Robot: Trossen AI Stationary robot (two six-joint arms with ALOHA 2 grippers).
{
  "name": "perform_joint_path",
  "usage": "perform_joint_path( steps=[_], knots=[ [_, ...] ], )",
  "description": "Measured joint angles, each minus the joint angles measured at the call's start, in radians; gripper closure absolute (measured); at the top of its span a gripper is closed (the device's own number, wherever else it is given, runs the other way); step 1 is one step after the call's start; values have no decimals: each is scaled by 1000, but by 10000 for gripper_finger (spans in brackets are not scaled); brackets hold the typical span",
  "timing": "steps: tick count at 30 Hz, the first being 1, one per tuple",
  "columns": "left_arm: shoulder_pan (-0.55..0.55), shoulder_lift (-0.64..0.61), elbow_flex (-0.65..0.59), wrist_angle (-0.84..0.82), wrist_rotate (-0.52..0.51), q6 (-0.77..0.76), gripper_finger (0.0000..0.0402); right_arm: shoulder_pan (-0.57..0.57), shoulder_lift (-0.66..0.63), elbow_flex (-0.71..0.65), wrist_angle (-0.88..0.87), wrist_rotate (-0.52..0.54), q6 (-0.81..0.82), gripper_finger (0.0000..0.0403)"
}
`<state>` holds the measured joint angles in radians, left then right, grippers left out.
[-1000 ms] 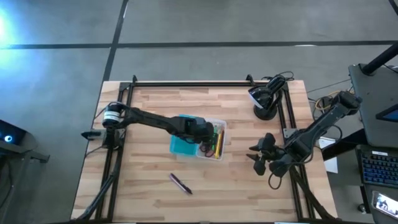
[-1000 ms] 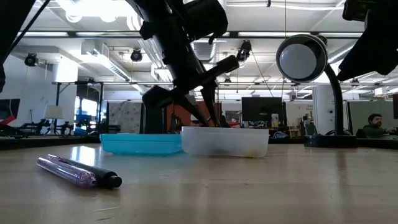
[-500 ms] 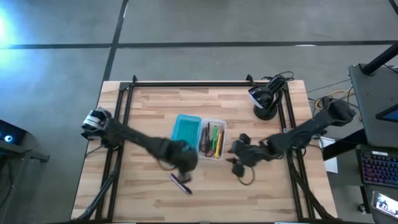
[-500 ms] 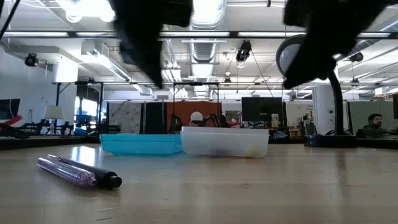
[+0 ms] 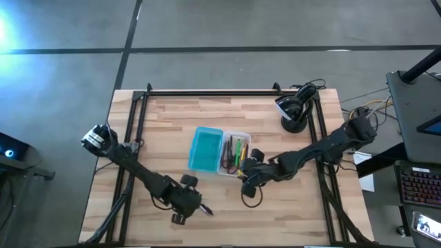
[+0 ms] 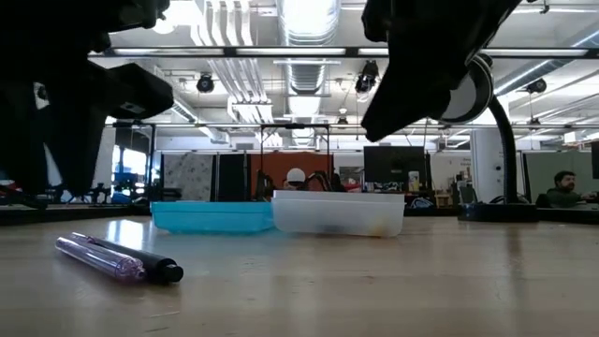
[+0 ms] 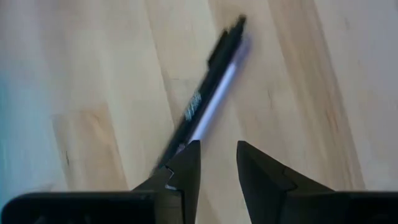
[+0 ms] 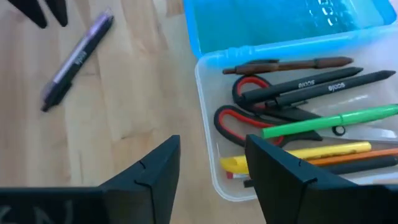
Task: Pick & place school supplies into a supply box
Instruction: Put the purple pen into the supply box
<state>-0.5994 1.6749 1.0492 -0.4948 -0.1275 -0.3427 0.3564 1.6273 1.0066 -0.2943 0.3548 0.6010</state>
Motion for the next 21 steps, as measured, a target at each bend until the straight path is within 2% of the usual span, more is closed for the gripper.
perform_joint_path(
  steps=[7, 21],
  knots=[
    [1, 22, -24, 89, 10, 136, 314, -1, 64, 41, -23, -24, 33, 232],
    [30, 113, -24, 112, 43, 188, 314, -3, 54, 3, -25, -19, 95, 232]
  ],
)
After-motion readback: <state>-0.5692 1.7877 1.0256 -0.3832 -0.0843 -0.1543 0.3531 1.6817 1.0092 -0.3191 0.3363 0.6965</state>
